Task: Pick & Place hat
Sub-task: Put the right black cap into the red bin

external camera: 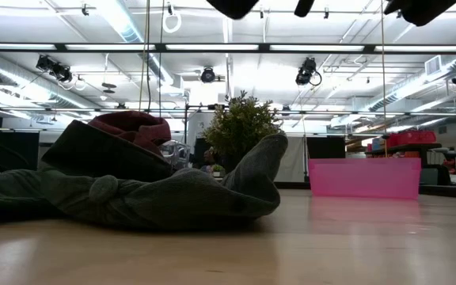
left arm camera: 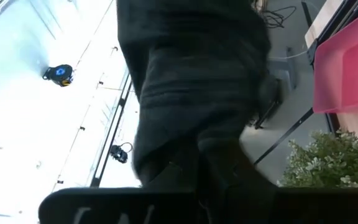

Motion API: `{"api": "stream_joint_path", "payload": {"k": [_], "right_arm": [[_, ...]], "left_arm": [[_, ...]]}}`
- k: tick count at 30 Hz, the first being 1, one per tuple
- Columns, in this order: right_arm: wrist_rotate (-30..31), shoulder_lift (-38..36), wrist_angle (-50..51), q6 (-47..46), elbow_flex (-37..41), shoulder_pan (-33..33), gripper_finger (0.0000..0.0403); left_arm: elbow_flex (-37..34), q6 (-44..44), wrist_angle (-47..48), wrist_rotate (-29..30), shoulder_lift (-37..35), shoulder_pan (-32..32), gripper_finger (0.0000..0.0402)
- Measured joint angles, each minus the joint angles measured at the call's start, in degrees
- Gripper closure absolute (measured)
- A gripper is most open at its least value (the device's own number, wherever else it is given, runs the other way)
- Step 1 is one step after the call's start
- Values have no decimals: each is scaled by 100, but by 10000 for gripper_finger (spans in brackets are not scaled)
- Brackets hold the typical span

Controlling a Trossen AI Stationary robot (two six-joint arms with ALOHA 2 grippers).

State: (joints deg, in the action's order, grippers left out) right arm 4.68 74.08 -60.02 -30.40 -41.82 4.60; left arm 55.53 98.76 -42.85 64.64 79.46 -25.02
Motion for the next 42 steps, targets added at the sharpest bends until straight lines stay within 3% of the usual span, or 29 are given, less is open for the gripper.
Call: {"api": "stream_joint_path", "payload": {"k": [3, 8, 14, 19, 28, 30, 34, 37, 42], "right_arm": [[-126, -211, 401, 551, 0, -2, 179], [-173, -813, 2277, 1047, 0, 4, 108], [165, -1323, 4506, 984, 0, 213, 100], [384, -1534, 5418, 843, 2, 411, 117], [401, -1569, 6254, 696, 2, 627, 119], [667, -1569, 6222, 835, 2, 738, 119], [1474, -1566, 5481, 1692, 4, 1067, 127], [1733, -1484, 5011, 2493, -163, 1181, 135], [2064, -763, 5160, 3264, -947, 1187, 143]], "left_arm": [[0, -39, 2, 24, 0, -13, 398], [0, -103, 5, 149, 0, -6, 398], [0, -212, 7, 149, 0, 46, 399], [0, -247, 4, 124, -1, 147, 399], [0, -394, 4, 125, -2, 298, 400], [0, -409, 13, 140, -2, 349, 400], [0, -539, 109, 85, -2, 470, 400], [0, -559, 123, 73, -2, 557, 400], [0, -680, 123, 24, -2, 653, 400]]}}
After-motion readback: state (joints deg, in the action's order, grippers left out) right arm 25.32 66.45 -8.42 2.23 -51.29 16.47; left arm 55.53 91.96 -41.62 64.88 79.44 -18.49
